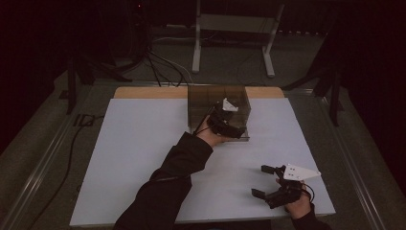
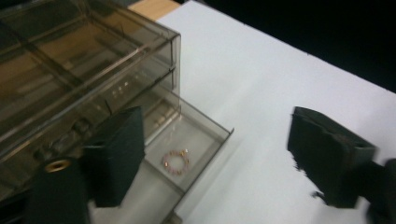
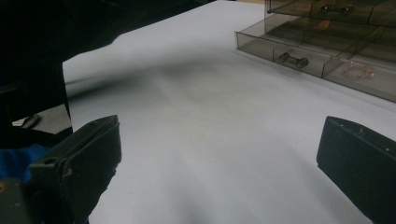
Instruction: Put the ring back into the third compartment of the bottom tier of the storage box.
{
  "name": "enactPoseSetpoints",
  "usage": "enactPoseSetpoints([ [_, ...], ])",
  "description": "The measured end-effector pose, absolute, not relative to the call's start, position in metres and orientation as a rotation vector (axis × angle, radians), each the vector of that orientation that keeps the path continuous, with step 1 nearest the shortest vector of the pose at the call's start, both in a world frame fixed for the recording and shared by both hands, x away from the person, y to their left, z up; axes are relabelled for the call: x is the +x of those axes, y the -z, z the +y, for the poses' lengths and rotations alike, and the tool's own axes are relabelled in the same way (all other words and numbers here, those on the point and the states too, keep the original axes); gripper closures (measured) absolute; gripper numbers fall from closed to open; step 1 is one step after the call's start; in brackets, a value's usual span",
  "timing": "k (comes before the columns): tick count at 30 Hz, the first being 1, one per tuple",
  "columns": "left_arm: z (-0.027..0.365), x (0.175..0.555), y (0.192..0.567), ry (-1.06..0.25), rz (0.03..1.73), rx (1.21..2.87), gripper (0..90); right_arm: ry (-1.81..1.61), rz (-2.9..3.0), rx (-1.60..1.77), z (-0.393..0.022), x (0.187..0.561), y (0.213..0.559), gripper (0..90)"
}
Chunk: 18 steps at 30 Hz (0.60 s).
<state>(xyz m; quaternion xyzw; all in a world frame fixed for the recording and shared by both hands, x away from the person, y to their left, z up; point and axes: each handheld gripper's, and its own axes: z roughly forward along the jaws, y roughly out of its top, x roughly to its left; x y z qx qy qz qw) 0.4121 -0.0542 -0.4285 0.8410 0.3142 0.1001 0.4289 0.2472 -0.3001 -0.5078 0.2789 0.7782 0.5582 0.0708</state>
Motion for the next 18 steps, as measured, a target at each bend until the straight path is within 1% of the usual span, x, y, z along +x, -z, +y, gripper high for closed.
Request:
enactPoseSetpoints([
  [1,-0.053,0.411,0.427,-0.254,0.788,2.094,17.2,-1.679,2.342,0.842,-0.3,0.247,0.508,0.0],
  [5,-0.047,0.406,0.421,-0.253,0.787,2.074,13.4,-1.677,2.341,0.838,-0.299,0.247,0.508,0.0],
  [7,-0.044,0.405,0.419,-0.234,0.782,2.072,8.5,-1.676,2.341,0.841,-0.3,0.247,0.508,0.0],
  [10,-0.04,0.401,0.417,-0.243,0.767,2.072,2.2,-1.674,2.34,0.841,-0.3,0.247,0.508,0.0],
  [15,-0.029,0.4,0.414,-0.233,0.807,2.06,0.5,-1.67,2.339,0.844,-0.3,0.248,0.508,0.0],
  [18,-0.023,0.4,0.413,-0.26,0.833,2.061,0.5,-1.666,2.343,0.85,-0.3,0.248,0.509,0.0],
])
